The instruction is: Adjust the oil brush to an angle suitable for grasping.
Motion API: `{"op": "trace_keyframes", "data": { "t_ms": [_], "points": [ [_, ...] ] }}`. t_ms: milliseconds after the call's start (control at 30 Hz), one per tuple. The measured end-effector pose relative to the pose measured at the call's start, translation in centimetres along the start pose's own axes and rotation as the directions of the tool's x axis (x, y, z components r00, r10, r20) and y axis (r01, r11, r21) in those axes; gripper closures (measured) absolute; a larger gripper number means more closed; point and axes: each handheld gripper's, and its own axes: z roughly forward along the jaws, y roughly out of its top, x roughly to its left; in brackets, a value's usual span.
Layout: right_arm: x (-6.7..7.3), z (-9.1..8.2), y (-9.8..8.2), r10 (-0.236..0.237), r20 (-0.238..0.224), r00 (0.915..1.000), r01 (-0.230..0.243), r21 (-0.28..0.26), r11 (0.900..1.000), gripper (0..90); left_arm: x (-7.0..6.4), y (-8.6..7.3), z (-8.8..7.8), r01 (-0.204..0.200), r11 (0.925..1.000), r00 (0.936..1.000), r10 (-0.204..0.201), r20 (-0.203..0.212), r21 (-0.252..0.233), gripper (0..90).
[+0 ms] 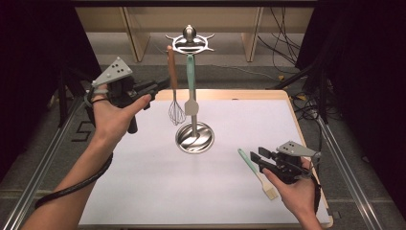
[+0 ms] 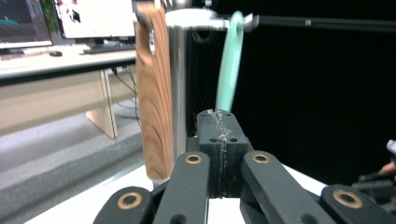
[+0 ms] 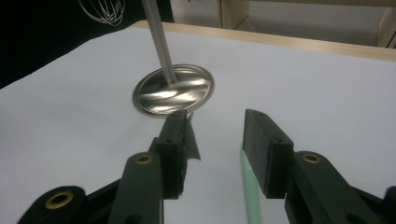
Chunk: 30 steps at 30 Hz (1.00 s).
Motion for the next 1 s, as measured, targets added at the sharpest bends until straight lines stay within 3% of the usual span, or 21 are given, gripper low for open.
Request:
{"op": "trace_keyframes", "data": {
  "t_ms": [67,100,167,300,333,433,467,500,600,667,733,1000],
  "points": [
    [0.1,0.1,0.0,0.017,0.006,0.9998,-0.017,0.006,1.0,61.1,0.0,0.3,0.0,-0.003,0.9999,1.0,0.003,-0.009,-0.011,89.4],
    [-0.1,0.4,0.0,0.001,-0.003,1.0,-0.001,-0.016,1.0,61.1,0.1,0.5,-0.1,-0.023,0.9995,0.9995,0.023,-0.023,-0.023,89.4],
    [-0.3,0.5,0.1,-0.024,0.0,0.9997,0.024,-0.005,1.0,61.1,0.0,1.0,0.0,-0.036,0.9989,0.999,0.035,-0.027,-0.032,89.4],
    [0.1,0.7,-0.2,0.023,-0.009,0.9997,-0.023,0.004,1.0,61.6,-0.2,1.8,0.6,-0.039,0.9981,0.9989,0.037,-0.028,-0.048,89.4],
    [-0.1,0.9,-0.3,-0.019,-0.004,0.9998,0.019,-0.001,1.0,61.7,-0.2,2.0,0.7,-0.037,0.998,0.9989,0.035,-0.03,-0.052,89.4],
    [0.0,0.9,-0.3,-0.016,-0.001,0.9999,0.016,0.019,1.0,61.8,-0.2,2.4,1.2,-0.036,0.9978,0.9987,0.034,-0.037,-0.055,89.5],
    [0.1,1.0,-0.3,-0.021,0.01,0.9997,0.022,-0.011,1.0,61.9,-0.3,2.5,1.4,-0.036,0.9977,0.9986,0.034,-0.04,-0.058,89.5],
    [0.5,0.9,-0.4,0.028,0.019,0.9994,-0.028,-0.003,1.0,61.9,-0.3,2.6,1.5,-0.039,0.9977,0.9985,0.037,-0.041,-0.056,89.5],
    [0.1,0.7,-0.1,-0.033,0.018,0.9993,0.033,-0.001,0.999,62.0,-0.5,3.1,1.7,-0.042,0.9971,0.9982,0.039,-0.045,-0.064,89.5],
    [0.2,0.7,-0.1,-0.024,0.006,0.9997,0.024,0.002,1.0,62.0,-0.5,3.4,1.7,-0.044,0.9967,0.9979,0.041,-0.051,-0.068,89.5],
    [0.1,0.6,-0.1,-0.037,0.014,0.9992,0.037,0.006,0.999,62.0,-0.4,3.6,1.8,-0.046,0.9965,0.9971,0.042,-0.063,-0.069,89.5],
    [-0.1,0.8,-0.1,-0.012,0.011,0.9999,0.012,0.006,1.0,62.0,1.0,3.2,2.4,-0.039,0.998,0.9945,0.033,-0.1,-0.051,89.5]
  ]
}}
